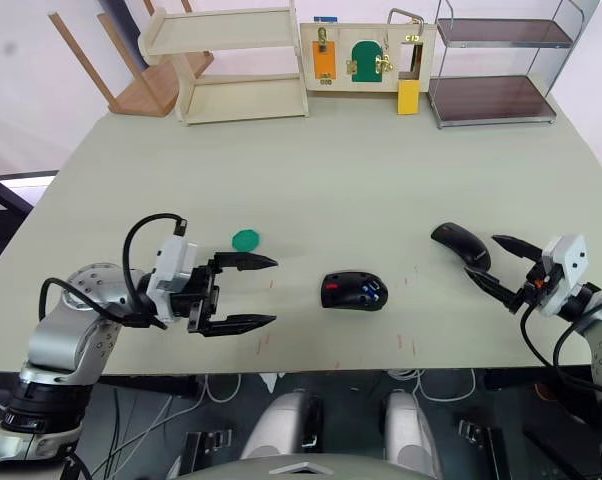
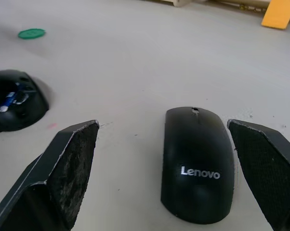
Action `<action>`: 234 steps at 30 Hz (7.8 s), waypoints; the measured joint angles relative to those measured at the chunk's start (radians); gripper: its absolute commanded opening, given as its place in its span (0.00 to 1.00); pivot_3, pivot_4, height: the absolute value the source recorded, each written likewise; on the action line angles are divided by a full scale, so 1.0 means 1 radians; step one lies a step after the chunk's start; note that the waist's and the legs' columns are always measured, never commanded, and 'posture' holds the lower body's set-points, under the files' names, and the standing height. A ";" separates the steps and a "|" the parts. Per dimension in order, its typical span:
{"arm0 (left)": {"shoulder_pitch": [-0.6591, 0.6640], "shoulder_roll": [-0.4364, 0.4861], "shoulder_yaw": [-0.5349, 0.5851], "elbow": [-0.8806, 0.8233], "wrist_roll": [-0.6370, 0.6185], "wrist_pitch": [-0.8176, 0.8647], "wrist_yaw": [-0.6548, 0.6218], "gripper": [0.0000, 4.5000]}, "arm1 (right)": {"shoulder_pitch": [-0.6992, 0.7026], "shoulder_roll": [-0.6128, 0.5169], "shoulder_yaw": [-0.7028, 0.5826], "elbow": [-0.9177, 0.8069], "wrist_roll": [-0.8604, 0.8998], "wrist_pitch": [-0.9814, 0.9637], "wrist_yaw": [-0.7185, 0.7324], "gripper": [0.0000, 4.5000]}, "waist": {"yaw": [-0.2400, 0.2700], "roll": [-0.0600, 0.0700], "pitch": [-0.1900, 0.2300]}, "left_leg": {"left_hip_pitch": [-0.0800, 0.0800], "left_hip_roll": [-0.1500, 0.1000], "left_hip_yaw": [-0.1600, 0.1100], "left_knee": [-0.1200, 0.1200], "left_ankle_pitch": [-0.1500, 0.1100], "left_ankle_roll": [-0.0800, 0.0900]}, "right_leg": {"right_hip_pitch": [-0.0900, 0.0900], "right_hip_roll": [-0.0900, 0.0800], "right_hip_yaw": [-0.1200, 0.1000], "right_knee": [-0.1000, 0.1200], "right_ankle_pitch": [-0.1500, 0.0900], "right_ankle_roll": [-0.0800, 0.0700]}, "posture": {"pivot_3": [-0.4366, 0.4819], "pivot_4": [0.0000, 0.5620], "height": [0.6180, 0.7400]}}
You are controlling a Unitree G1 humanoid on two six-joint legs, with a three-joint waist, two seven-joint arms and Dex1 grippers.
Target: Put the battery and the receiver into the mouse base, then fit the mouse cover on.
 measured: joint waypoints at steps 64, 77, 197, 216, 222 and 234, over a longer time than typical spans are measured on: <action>0.097 0.021 0.098 -0.080 -0.144 0.000 0.046 1.00 | -0.107 0.004 0.109 -0.012 -0.152 0.304 -0.184 0.51 | -0.013 -0.001 0.002 | 0.000 -0.002 0.001 0.000 0.000 0.000 | 0.000 0.001 0.000 0.000 0.000 0.000 | 0.48 0.27 1.00; 0.103 0.021 0.098 -0.078 -0.136 -0.006 0.038 1.00 | -0.092 0.001 0.109 0.001 -0.163 0.255 -0.169 0.51 | -0.013 -0.001 0.002 | 0.000 -0.002 0.001 0.000 0.000 0.000 | 0.000 0.001 0.000 0.000 0.000 0.000 | 0.48 0.27 1.00; 0.008 0.124 0.082 0.157 -0.070 -0.116 -0.180 1.00 | -0.619 -0.087 0.838 -0.586 -0.341 0.945 0.059 0.51 | -0.013 -0.002 0.006 | -0.013 -0.002 -0.007 0.002 0.000 -0.001 | -0.010 0.001 -0.008 0.001 0.001 0.001 | 0.48 0.27 1.00; -0.009 0.124 0.060 0.157 -0.070 -0.115 -0.180 1.00 | -0.598 -0.085 0.838 -0.579 -0.342 0.945 0.032 0.98 | -0.013 -0.002 0.006 | -0.013 -0.002 -0.007 0.002 0.000 -0.001 | -0.010 0.001 -0.008 0.001 0.001 0.001 | 0.48 0.27 1.00; -0.009 0.124 0.058 0.157 -0.070 -0.115 -0.179 1.00 | -0.598 -0.086 0.838 -0.577 -0.342 0.931 0.032 0.98 | -0.013 -0.002 0.006 | -0.013 -0.002 -0.007 0.002 0.000 -0.001 | -0.010 0.001 -0.008 0.001 0.001 0.001 | 0.48 0.27 1.00; -0.009 0.124 0.057 0.157 -0.070 -0.116 -0.179 1.00 | -0.612 0.004 0.721 -0.566 -0.272 0.853 0.021 0.98 | -0.015 -0.002 0.006 | -0.013 -0.002 -0.008 0.002 0.000 -0.001 | -0.010 0.002 -0.008 0.002 0.002 0.004 | 0.48 0.27 1.00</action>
